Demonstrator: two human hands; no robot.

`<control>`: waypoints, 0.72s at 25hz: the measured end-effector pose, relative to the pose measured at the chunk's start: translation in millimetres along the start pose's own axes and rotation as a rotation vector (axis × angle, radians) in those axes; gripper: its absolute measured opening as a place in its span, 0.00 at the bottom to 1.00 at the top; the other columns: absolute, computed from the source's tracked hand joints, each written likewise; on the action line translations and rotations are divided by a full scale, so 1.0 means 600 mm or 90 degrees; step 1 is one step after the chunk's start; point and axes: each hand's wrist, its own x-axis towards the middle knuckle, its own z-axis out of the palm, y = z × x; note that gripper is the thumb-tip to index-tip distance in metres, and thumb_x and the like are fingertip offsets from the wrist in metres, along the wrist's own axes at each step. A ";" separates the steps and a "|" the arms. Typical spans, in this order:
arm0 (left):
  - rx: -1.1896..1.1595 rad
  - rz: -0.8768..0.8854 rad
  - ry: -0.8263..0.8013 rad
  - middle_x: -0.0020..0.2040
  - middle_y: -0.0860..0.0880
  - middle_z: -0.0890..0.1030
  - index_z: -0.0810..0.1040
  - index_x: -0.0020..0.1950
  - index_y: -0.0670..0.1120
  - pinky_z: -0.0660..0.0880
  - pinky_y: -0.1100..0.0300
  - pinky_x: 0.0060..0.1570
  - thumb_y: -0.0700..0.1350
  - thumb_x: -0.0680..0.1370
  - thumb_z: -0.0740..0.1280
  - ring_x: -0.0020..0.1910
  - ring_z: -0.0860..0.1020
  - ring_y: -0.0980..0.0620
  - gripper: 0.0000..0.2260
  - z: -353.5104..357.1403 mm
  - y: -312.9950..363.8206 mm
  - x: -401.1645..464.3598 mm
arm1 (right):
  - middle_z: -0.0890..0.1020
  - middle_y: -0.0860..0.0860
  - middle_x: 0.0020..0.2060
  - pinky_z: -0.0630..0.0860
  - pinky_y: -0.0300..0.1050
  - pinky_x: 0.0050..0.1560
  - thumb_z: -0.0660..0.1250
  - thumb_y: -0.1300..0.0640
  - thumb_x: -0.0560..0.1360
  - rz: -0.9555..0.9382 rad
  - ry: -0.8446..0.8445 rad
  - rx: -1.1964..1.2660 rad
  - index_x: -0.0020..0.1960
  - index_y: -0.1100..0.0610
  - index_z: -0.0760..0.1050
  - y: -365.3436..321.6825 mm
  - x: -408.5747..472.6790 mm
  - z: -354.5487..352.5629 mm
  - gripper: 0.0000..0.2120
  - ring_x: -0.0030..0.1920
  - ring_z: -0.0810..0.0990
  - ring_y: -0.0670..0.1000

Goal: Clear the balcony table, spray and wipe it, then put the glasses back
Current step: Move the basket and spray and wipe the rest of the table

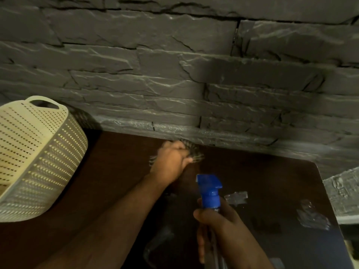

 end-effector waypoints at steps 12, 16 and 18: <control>-0.093 -0.144 0.013 0.56 0.52 0.76 0.81 0.58 0.49 0.63 0.52 0.57 0.54 0.78 0.65 0.59 0.69 0.47 0.14 -0.050 -0.145 -0.007 | 0.84 0.58 0.41 0.78 0.45 0.40 0.72 0.58 0.58 0.013 -0.046 0.014 0.55 0.53 0.78 0.071 -0.016 0.065 0.25 0.39 0.82 0.57; -0.097 -0.100 0.009 0.55 0.51 0.76 0.81 0.58 0.50 0.62 0.53 0.55 0.54 0.77 0.65 0.58 0.70 0.48 0.13 -0.045 -0.125 -0.015 | 0.78 0.59 0.32 0.74 0.46 0.30 0.71 0.59 0.69 -0.010 -0.070 -0.008 0.54 0.55 0.76 0.059 -0.019 0.080 0.14 0.28 0.75 0.54; -0.088 -0.087 0.009 0.56 0.51 0.76 0.81 0.58 0.50 0.63 0.52 0.55 0.55 0.77 0.65 0.57 0.70 0.48 0.14 -0.036 -0.118 -0.027 | 0.76 0.59 0.30 0.72 0.45 0.28 0.68 0.61 0.74 -0.016 -0.059 -0.012 0.56 0.57 0.73 0.057 -0.020 0.085 0.11 0.26 0.73 0.54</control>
